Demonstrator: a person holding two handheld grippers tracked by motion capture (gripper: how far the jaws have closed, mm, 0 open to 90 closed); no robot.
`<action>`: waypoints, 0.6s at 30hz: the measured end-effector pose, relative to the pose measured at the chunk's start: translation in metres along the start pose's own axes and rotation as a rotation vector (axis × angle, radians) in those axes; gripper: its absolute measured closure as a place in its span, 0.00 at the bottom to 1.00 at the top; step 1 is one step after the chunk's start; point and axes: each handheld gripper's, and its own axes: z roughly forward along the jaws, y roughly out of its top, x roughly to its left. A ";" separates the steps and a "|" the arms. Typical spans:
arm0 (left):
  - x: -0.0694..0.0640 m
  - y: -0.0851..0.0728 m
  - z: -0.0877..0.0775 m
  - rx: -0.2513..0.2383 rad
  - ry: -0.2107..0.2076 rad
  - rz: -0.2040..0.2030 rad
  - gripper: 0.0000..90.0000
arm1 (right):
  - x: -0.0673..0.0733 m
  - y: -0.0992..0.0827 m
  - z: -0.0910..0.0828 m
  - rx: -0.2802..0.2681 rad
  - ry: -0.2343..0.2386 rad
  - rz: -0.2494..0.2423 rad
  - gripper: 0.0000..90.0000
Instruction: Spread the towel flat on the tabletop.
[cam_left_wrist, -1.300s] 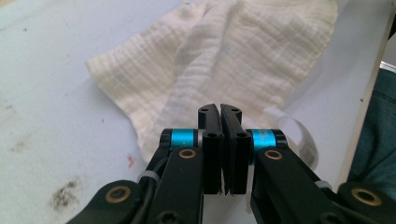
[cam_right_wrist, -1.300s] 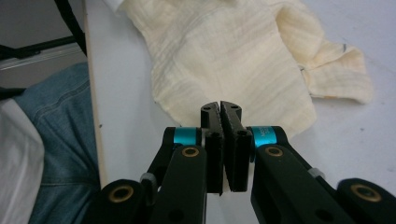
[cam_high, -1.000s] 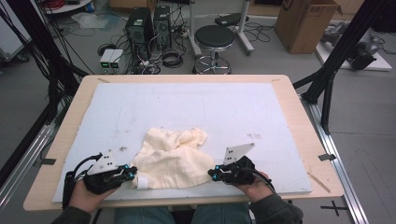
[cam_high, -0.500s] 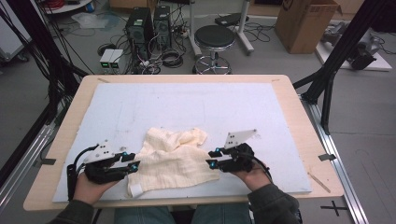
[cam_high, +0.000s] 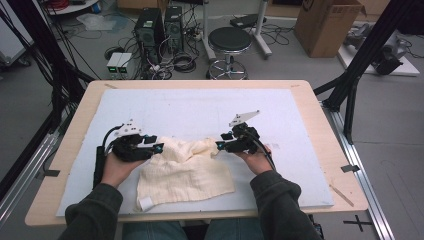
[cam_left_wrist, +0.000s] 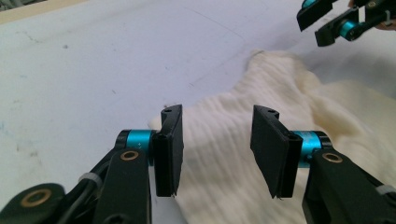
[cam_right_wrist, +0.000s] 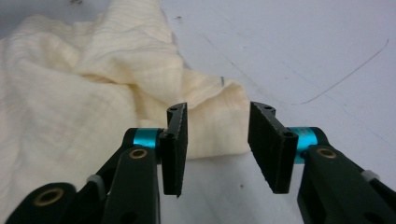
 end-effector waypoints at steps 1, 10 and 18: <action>0.003 0.000 0.006 0.010 -0.008 -0.002 0.57 | -0.002 -0.001 0.004 0.009 0.005 0.011 0.63; 0.017 -0.010 0.033 0.143 0.067 -0.041 0.58 | -0.006 -0.005 0.029 0.085 -0.019 0.000 0.72; 0.012 -0.013 0.041 0.205 0.086 0.044 0.96 | -0.010 -0.004 0.029 0.099 -0.017 -0.007 0.95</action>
